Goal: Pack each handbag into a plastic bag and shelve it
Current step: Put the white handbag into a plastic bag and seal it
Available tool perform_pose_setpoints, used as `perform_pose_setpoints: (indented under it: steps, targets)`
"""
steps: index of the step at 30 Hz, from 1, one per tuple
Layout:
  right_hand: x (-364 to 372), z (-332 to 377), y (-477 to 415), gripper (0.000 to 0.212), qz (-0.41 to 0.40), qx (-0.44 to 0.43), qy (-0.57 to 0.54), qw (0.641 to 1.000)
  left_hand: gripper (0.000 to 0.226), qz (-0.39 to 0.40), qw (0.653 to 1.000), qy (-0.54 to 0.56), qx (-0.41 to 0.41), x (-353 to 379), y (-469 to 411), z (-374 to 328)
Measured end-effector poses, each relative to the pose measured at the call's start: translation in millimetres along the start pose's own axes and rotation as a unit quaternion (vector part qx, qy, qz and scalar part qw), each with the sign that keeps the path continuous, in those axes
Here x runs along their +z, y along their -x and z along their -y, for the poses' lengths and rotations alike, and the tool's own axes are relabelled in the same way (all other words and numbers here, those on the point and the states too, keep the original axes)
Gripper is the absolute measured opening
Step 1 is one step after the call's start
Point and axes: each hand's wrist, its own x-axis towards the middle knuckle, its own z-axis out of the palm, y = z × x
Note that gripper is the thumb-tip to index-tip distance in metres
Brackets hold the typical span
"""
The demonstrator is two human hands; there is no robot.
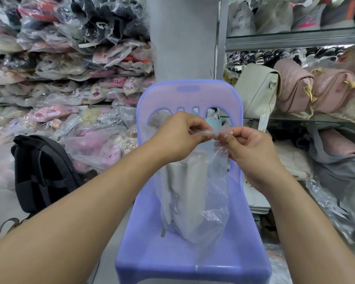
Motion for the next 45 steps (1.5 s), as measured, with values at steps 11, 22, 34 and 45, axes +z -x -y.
perform_pose_setpoints:
  steps: [11,22,34,45]
  targets:
    - [-5,1,-1,0.008,0.012,0.005,-0.016,1.000,0.008,0.011,0.999,0.032,-0.039,-1,-1,-5]
    - [-11,-1,-4,0.008,0.005,-0.002,-0.040,0.999,0.012,0.022,0.998,0.021,-0.055,5,-5,-8]
    - [-14,-11,-9,0.006,0.006,0.002,-0.046,0.999,0.005,0.024,0.993,0.070,-0.088,6,-7,-11]
    - [-10,-12,-7,0.007,0.009,-0.020,-0.058,0.998,0.013,0.009,0.991,0.091,-0.095,6,-5,-12]
